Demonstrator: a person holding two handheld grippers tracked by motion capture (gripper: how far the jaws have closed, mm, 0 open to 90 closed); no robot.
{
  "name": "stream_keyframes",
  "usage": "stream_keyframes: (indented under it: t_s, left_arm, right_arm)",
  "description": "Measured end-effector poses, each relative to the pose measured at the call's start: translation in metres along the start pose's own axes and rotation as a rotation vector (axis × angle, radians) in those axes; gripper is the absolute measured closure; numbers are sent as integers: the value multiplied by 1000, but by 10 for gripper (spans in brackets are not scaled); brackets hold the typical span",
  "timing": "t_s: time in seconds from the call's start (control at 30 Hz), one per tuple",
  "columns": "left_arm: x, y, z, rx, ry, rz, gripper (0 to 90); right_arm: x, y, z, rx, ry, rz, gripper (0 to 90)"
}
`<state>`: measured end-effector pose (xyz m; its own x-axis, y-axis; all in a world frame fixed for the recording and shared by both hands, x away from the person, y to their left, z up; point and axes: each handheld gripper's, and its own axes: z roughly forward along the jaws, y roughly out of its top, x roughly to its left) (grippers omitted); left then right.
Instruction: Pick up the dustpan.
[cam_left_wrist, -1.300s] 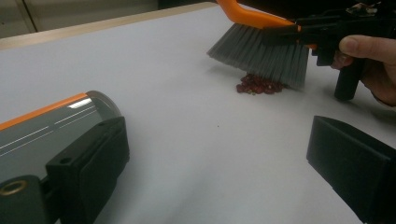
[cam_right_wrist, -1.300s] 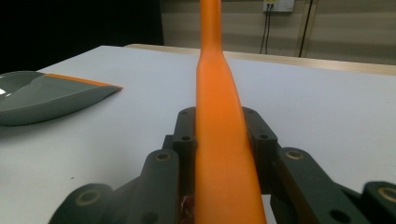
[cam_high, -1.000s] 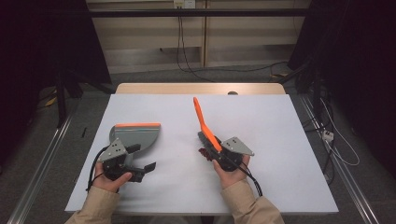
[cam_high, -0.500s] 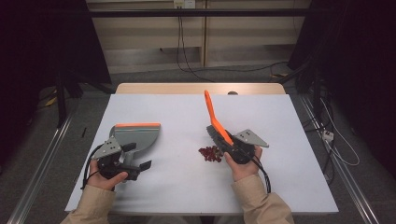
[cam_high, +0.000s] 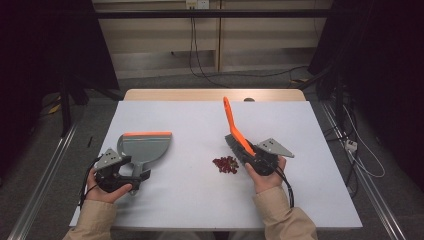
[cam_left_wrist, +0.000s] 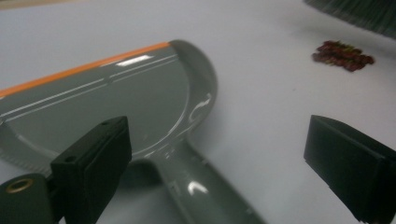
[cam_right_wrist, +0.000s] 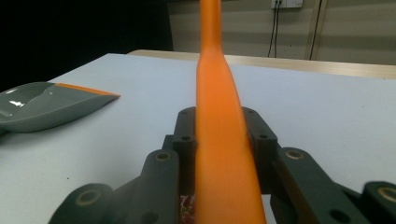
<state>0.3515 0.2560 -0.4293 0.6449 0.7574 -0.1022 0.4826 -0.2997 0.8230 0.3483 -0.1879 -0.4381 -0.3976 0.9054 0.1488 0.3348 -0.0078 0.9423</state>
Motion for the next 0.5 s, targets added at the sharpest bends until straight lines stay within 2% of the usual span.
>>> stream_keyframes:
  t_s: [0.2, 0.27, 0.5]
  left_arm:
    - [3, -4, 2, 32, 43, -28, 81]
    - [4, -5, 2, 54, 52, -25, 84]
    - [10, -9, 3, 83, 96, -51, 107]
  right_arm:
    - [-1, -1, 2, 13, 2, -13, 712]
    - [-2, -1, 1, 17, 1, -16, 712]
    - [-4, 0, 0, 9, -1, -14, 712]
